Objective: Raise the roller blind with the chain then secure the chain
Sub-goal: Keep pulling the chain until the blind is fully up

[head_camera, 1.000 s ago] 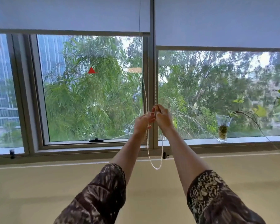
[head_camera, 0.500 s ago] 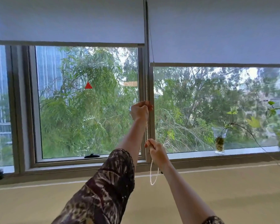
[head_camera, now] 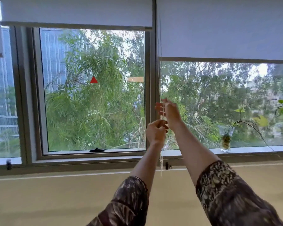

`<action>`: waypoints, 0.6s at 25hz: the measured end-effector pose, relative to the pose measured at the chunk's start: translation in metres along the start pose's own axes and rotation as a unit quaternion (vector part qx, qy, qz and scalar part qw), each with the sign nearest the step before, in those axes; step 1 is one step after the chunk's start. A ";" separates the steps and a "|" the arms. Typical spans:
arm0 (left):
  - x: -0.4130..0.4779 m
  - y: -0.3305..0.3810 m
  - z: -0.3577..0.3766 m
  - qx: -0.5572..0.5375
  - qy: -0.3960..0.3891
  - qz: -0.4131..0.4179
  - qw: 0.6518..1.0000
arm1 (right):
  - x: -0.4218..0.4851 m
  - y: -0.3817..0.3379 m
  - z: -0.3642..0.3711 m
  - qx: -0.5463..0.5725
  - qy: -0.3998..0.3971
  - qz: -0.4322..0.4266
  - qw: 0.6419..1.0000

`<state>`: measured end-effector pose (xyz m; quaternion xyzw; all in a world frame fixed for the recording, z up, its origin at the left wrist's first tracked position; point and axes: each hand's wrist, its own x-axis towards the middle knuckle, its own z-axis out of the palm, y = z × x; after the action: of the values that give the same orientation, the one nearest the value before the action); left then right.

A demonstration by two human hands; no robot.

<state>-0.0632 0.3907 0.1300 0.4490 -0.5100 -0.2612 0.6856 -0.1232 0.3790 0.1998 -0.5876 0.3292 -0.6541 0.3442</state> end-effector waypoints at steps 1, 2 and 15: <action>-0.008 -0.006 0.003 -0.007 -0.008 -0.010 1.000 | 0.008 -0.012 0.005 -0.004 0.019 -0.005 1.000; -0.013 -0.012 0.005 -0.010 -0.014 -0.013 1.000 | 0.014 -0.020 0.008 -0.005 0.033 -0.008 0.999; 0.054 0.059 -0.048 -0.073 -0.162 -0.019 0.984 | -0.005 0.012 0.017 -0.064 0.020 -0.095 0.993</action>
<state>-0.0062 0.3904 0.2031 0.3591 -0.5851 -0.3800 0.6200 -0.1049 0.3761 0.1893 -0.6241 0.3195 -0.6730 0.2353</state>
